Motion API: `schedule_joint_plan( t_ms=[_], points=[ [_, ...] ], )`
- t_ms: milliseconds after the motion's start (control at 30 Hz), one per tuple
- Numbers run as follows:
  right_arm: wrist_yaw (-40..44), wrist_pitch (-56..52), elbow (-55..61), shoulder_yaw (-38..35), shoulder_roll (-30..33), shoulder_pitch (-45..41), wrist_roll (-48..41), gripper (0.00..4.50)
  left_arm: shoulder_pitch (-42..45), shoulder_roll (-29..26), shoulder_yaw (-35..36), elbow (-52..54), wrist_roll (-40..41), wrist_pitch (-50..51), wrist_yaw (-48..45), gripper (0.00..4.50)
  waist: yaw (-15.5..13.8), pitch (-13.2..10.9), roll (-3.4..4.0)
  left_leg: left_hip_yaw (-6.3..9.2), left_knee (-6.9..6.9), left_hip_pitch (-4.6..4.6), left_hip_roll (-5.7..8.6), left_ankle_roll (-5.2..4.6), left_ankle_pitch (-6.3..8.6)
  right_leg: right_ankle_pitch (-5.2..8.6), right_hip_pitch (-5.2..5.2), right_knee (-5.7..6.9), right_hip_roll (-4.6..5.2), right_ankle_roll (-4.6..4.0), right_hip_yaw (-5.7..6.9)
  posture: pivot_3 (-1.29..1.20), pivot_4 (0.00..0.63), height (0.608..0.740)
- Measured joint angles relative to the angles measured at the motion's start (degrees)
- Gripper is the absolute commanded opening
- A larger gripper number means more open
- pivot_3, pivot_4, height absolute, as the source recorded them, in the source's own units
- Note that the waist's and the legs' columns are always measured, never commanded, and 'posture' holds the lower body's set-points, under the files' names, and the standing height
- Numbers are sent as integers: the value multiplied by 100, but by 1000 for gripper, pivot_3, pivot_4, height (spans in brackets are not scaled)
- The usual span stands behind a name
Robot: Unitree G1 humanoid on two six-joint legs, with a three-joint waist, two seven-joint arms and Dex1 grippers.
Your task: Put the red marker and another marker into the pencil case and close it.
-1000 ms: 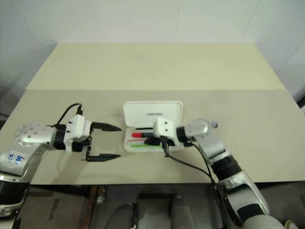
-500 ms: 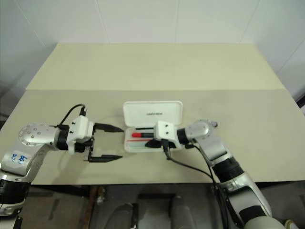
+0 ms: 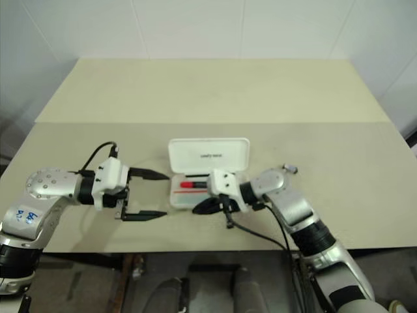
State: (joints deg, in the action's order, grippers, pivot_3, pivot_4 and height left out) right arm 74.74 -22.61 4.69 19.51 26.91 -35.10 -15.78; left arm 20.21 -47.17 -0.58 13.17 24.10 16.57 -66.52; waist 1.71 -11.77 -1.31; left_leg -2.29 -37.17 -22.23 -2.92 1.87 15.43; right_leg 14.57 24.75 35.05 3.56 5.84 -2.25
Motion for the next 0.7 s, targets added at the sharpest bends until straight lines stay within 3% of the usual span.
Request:
schedule_joint_plan(
  t_ms=[200,433,600,700],
  points=[
    [-31,-162,201,-234,55,-25,-352,26,0,0,-1,0,0,0,15,4500,3,1,-1,-1,1,0,0,0,0,5,0,-1,0,-8,0,0,150,740],
    [66,-69,176,-769,1093,107,-497,2403,6,6,-8,-4,0,-1,15,4500,-25,0,-6,0,2,-5,1,1,1,6,-2,-18,2,-11,1,0,150,740],
    [186,417,-483,-1163,1800,354,-362,4262,25,97,-25,-1,3,9,21,4500,-9,-1,-8,-8,1,-6,2,1,1,13,-1,-22,2,-24,-6,0,150,740],
    [199,812,-1134,-1437,2067,325,-229,4455,34,141,-53,0,3,16,26,4500,13,-2,-10,-11,1,0,1,1,1,14,-2,-21,0,-24,-7,0,150,740]
  ],
)
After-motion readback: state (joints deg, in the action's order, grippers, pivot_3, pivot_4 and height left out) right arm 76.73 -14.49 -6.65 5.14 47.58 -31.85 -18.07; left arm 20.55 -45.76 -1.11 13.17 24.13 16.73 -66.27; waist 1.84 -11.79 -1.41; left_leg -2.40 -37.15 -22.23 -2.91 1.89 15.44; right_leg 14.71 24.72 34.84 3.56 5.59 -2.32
